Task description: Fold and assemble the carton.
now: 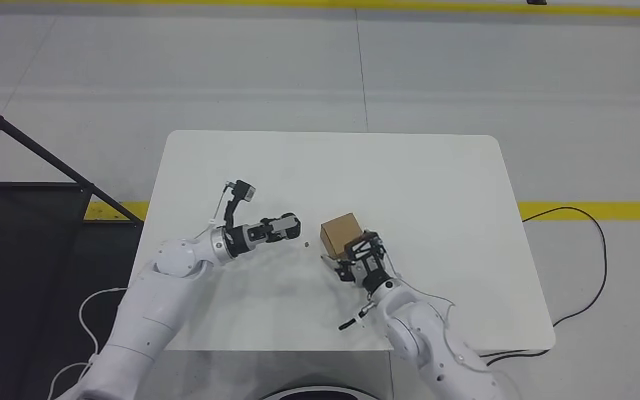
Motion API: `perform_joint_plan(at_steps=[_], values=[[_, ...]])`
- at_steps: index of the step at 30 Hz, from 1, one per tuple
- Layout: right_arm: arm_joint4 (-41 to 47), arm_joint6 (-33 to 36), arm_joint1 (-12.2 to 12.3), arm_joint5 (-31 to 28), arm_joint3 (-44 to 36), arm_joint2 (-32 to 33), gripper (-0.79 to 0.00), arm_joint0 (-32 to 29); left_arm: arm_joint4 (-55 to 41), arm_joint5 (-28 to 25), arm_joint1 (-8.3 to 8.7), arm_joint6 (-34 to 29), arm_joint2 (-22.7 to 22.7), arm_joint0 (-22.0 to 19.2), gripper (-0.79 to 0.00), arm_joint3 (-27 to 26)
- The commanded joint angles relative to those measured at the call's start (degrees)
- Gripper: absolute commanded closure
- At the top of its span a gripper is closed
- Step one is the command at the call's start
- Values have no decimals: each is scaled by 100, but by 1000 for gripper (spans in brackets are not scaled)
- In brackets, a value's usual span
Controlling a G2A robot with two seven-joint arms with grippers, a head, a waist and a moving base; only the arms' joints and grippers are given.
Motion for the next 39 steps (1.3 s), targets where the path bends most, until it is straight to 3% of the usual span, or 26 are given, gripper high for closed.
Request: perform_joint_plan(at_steps=[1, 11, 15, 17, 23, 39], values=[[22, -1, -26, 71, 31, -21, -785, 26, -5, 10, 5, 0, 0, 1, -785, 2], [-5, -123, -132, 306, 95, -82, -785, 43, -36, 2, 25, -3, 13, 3, -785, 2], [-33, -141, -157, 332, 98, -65, -659, 20, -53, -6, 31, -7, 22, 0, -785, 8], [-32, -136, -167, 340, 91, -50, -554, 3, -57, -7, 34, -6, 27, -3, -785, 10], [-58, -143, -190, 306, 54, 2, -391, -53, -67, -10, 42, 15, 40, -9, -785, 16], [224, -315, -147, -348, -411, 584, -379, -232, -113, -68, 72, 68, 18, -24, -785, 90]])
